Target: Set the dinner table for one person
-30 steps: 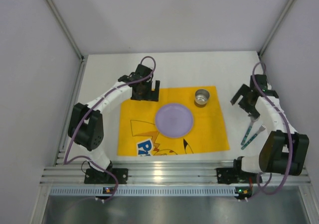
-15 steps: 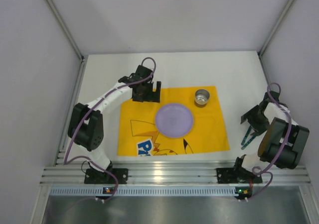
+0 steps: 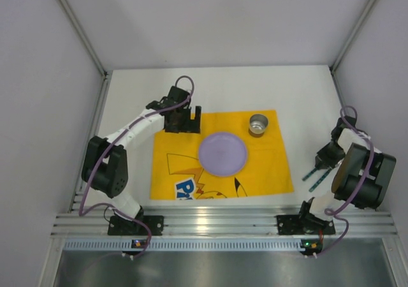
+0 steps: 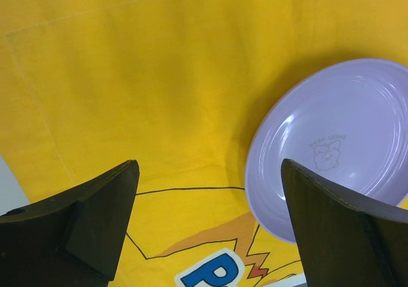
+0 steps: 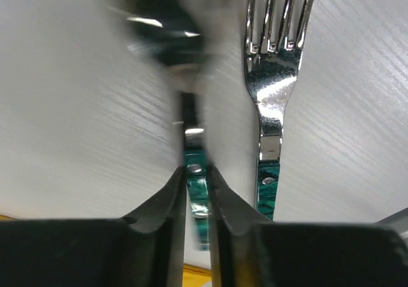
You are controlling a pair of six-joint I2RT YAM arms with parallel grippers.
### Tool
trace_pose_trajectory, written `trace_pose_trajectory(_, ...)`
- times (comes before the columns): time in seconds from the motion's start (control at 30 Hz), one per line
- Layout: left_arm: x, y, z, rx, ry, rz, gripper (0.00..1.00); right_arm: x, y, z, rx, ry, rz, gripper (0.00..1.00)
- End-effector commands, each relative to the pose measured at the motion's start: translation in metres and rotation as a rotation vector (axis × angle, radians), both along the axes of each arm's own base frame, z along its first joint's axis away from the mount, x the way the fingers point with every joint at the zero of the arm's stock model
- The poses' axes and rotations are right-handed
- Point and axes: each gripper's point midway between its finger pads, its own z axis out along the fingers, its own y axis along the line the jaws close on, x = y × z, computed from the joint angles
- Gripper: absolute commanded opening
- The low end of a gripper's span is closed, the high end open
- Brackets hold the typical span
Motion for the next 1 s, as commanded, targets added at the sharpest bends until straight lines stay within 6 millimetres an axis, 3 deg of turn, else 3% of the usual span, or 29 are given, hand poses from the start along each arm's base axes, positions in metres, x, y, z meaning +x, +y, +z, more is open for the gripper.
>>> trace_pose_trajectory(0.0, 0.008, 0.005, 0.013, -0.024, -0.062, 0.004, 0.98, 0.011, -0.005, -0.018, -0.009, -0.012, -0.003, 0.1)
trace_pose_trajectory(0.07, 0.009, 0.008, 0.01, -0.025, -0.054, 0.01, 0.98, 0.014, -0.003, -0.018, -0.008, -0.007, 0.01, 0.0)
trace_pose_trajectory(0.17, 0.011, 0.01, 0.008, -0.021, -0.051, 0.013, 0.98, 0.033, -0.005, -0.003, -0.039, -0.039, 0.049, 0.0)
trace_pose_trajectory(0.27, 0.015, 0.009, 0.013, -0.025, -0.06, 0.009, 0.98, 0.062, -0.002, 0.029, -0.091, -0.086, 0.114, 0.0)
trace_pose_trajectory(0.33, 0.018, 0.008, 0.018, -0.028, -0.072, 0.009, 0.98, 0.088, 0.001, 0.061, -0.13, -0.14, 0.15, 0.0)
trace_pose_trajectory(0.37, 0.019, 0.008, 0.02, -0.025, -0.071, 0.011, 0.98, 0.099, 0.012, 0.072, -0.136, -0.16, 0.189, 0.0)
trace_pose_trajectory(0.4, 0.02, 0.009, 0.022, -0.026, -0.076, 0.013, 0.98, 0.12, 0.016, 0.097, -0.156, -0.226, 0.205, 0.0)
trace_pose_trajectory(0.43, 0.023, 0.008, 0.028, -0.029, -0.088, 0.015, 0.98, 0.123, 0.024, 0.106, -0.155, -0.228, 0.222, 0.0)
trace_pose_trajectory(0.47, 0.024, 0.008, 0.03, -0.027, -0.091, 0.017, 0.98, 0.134, 0.044, 0.118, -0.151, -0.255, 0.272, 0.0)
trace_pose_trajectory(0.5, 0.024, 0.01, 0.033, -0.021, -0.092, 0.023, 0.98, 0.15, 0.056, 0.143, -0.156, -0.319, 0.288, 0.0)
trace_pose_trajectory(0.53, 0.027, 0.012, 0.041, -0.024, -0.105, 0.031, 0.98, 0.154, 0.07, 0.152, -0.147, -0.331, 0.317, 0.0)
trace_pose_trajectory(0.57, 0.028, 0.013, 0.045, -0.026, -0.108, 0.036, 0.98, 0.159, 0.106, 0.161, -0.127, -0.352, 0.401, 0.0)
trace_pose_trajectory(0.6, 0.029, 0.022, 0.053, -0.002, -0.13, 0.063, 0.98, 0.171, 0.124, 0.184, -0.124, -0.414, 0.431, 0.0)
trace_pose_trajectory(0.63, 0.033, 0.028, 0.061, 0.0, -0.146, 0.088, 0.98, 0.175, 0.146, 0.19, -0.095, -0.432, 0.457, 0.0)
trace_pose_trajectory(0.67, 0.034, 0.034, 0.066, 0.003, -0.155, 0.105, 0.98, 0.173, 0.185, 0.197, -0.059, -0.453, 0.537, 0.0)
trace_pose_trajectory(0.7, 0.033, 0.043, 0.074, 0.01, -0.169, 0.132, 0.98, 0.178, 0.21, 0.214, -0.021, -0.508, 0.562, 0.0)
trace_pose_trajectory(0.73, 0.036, 0.055, 0.08, 0.01, -0.18, 0.167, 0.98, 0.179, 0.239, 0.213, 0.034, -0.508, 0.615, 0.0)
trace_pose_trajectory(0.77, 0.036, 0.063, 0.084, 0.018, -0.186, 0.19, 0.98, 0.174, 0.285, 0.219, 0.092, -0.543, 0.707, 0.0)
trace_pose_trajectory(0.8, 0.034, 0.072, 0.092, 0.019, -0.204, 0.215, 0.98, 0.176, 0.313, 0.234, 0.147, -0.593, 0.751, 0.0)
trace_pose_trajectory(0.87, 0.032, 0.1, 0.096, 0.063, -0.215, 0.298, 0.98, 0.159, 0.386, 0.227, 0.316, -0.581, 0.902, 0.0)
trace_pose_trajectory(0.9, 0.03, 0.109, 0.098, 0.072, -0.218, 0.329, 0.98, 0.161, 0.415, 0.241, 0.383, -0.638, 0.942, 0.0)
trace_pose_trajectory(0.93, 0.025, 0.126, 0.101, 0.092, -0.23, 0.378, 0.98, 0.155, 0.439, 0.225, 0.45, -0.592, 0.983, 0.0)
trace_pose_trajectory(0.97, 0.022, 0.134, 0.103, 0.094, -0.233, 0.402, 0.98, 0.142, 0.466, 0.222, 0.501, -0.58, 1.03, 0.0)
